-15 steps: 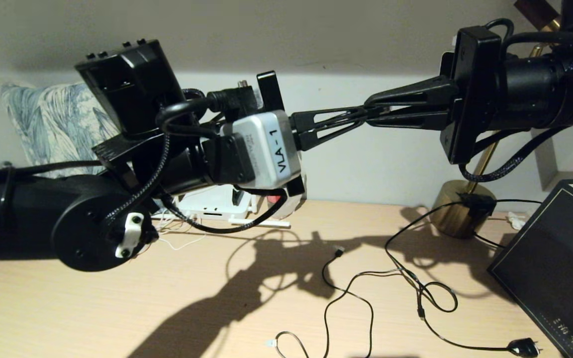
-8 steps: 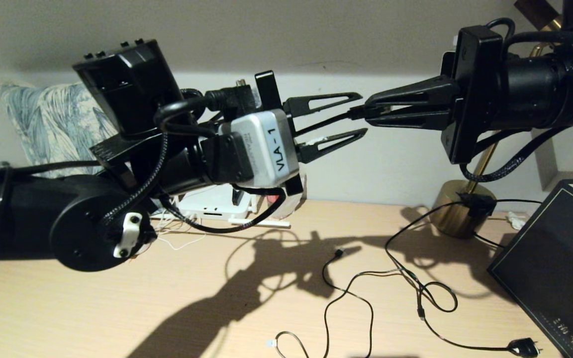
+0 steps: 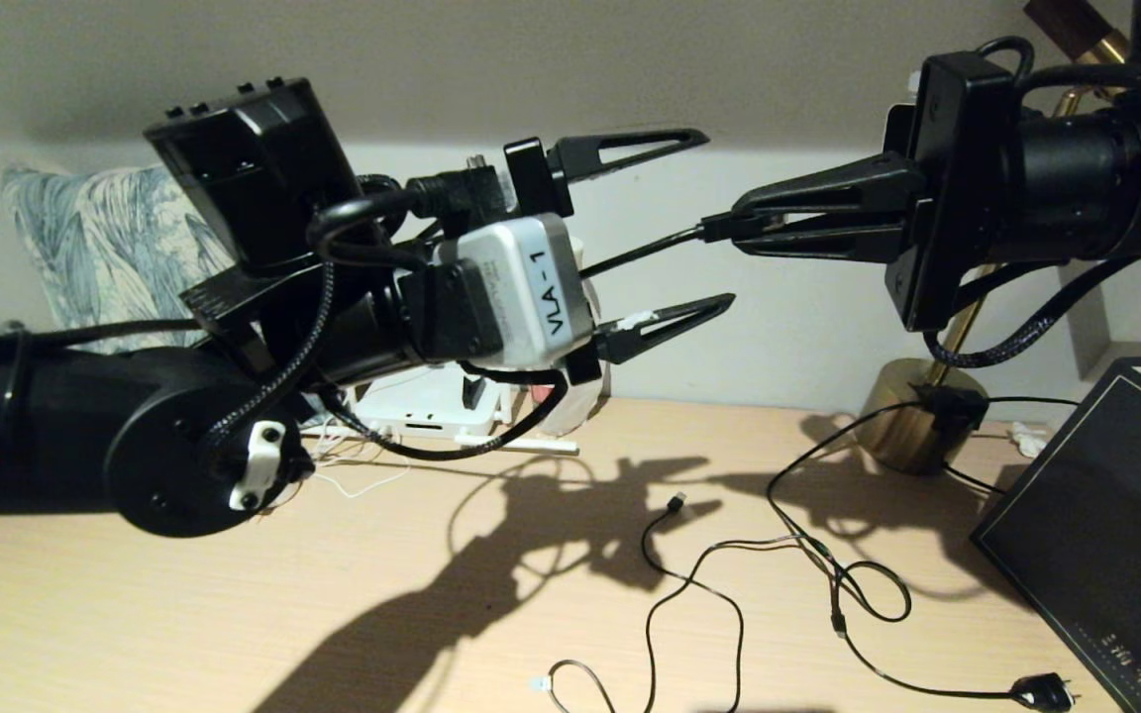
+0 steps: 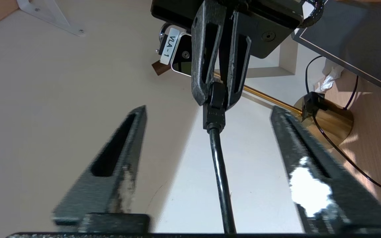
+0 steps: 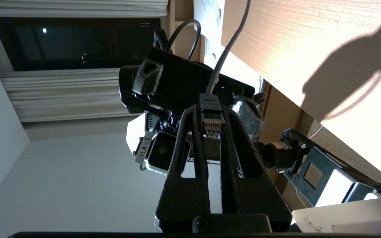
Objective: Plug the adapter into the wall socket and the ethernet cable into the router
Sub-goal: Hand it to the other hand
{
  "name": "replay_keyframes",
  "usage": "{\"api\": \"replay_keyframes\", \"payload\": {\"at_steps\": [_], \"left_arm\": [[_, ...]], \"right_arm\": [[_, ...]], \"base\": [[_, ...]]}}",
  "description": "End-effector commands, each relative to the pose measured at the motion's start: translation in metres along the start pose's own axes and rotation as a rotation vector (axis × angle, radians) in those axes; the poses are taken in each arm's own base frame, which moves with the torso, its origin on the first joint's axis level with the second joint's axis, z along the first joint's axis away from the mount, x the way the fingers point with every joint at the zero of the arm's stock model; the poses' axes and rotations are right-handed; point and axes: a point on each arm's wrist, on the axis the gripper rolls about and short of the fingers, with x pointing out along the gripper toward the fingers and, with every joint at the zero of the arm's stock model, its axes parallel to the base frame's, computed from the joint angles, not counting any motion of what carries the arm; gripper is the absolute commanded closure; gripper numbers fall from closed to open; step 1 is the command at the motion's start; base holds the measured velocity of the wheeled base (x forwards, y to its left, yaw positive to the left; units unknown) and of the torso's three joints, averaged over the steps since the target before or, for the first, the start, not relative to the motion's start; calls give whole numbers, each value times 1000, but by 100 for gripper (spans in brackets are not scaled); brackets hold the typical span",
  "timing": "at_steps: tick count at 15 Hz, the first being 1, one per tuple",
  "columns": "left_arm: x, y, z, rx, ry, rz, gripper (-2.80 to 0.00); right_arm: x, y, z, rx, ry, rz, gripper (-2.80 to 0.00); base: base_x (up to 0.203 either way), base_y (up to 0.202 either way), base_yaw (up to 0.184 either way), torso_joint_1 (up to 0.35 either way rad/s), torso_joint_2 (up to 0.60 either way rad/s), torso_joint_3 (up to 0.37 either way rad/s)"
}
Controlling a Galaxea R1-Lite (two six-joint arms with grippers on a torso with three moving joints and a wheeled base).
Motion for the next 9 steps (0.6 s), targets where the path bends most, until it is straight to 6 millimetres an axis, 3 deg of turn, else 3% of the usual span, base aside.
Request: {"api": "replay_keyframes", "payload": {"at_steps": [1,2,3,9], "left_arm": [[1,-1,-1,6,-4,-1,-280],[1,-1,-1,6,-4,-1,-280],[1,-1,-1,6,-4,-1,0],[2,-3,-3,2,-3,-5,0]], "right_arm": [[-1,0,-1,7,6,1,0],[0,-1,-1,10,7,0,0],[0,-1,-1,10,8,0,0],[1,-1,-3,11,15,-1,0]], "base": [[0,0,0,0,0,0],[0,0,0,0,0,0],[0,0,0,0,0,0],[0,0,0,0,0,0]]}}
